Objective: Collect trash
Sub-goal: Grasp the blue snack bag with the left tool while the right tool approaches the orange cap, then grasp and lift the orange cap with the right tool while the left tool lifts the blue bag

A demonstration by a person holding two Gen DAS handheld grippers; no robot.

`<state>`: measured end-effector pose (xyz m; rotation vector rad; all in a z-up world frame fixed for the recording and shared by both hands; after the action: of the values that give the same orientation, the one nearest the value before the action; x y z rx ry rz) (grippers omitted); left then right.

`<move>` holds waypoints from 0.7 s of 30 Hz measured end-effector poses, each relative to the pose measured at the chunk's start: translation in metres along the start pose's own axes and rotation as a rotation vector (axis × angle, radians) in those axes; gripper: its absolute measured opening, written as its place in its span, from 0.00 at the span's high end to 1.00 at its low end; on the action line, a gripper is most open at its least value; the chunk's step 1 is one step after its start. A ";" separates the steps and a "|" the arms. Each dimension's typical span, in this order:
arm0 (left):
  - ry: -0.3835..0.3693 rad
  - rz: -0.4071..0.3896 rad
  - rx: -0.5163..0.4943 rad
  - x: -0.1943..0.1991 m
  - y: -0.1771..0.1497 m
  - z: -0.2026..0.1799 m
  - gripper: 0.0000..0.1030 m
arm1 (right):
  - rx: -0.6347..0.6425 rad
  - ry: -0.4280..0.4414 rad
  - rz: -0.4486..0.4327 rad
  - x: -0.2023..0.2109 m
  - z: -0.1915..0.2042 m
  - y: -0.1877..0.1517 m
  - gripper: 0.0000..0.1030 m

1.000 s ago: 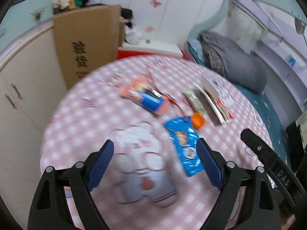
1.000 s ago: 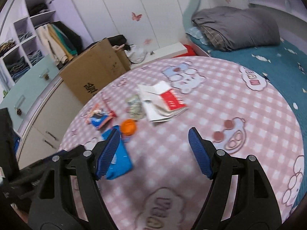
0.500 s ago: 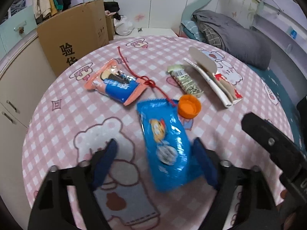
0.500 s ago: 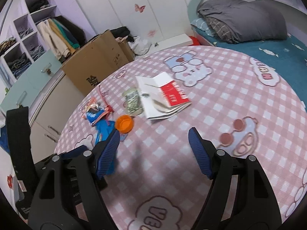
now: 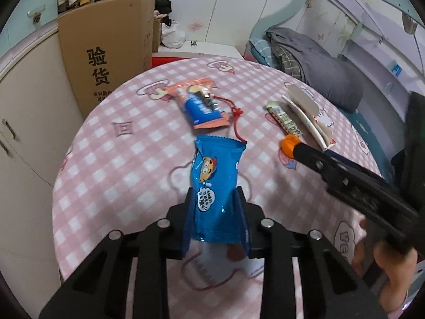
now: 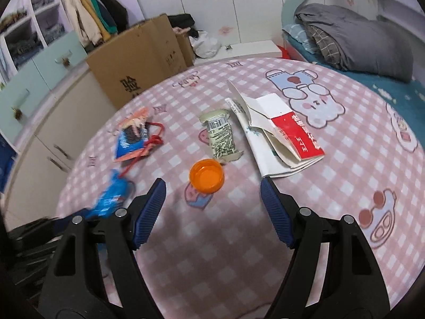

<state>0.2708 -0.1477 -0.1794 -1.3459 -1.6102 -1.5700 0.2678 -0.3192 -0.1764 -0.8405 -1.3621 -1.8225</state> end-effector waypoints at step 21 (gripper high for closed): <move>-0.047 -0.099 0.115 0.054 -0.024 0.076 0.73 | 0.113 -0.085 -0.031 0.014 0.047 -0.013 0.71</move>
<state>0.2501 -0.0568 -0.1572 -1.2690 -1.7922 -1.4862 0.2536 -0.2736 -0.1605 -0.8500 -1.5240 -1.7325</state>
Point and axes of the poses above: each gripper's, at about its wrist camera, not at the fingertips, and x roughly against the way its jaws point, z to its left, y to its top, the point moved 3 cm from there along -x, roughly the way its jaws point, and after that the axes turned 9 degrees about z, right-handed, at the moved point
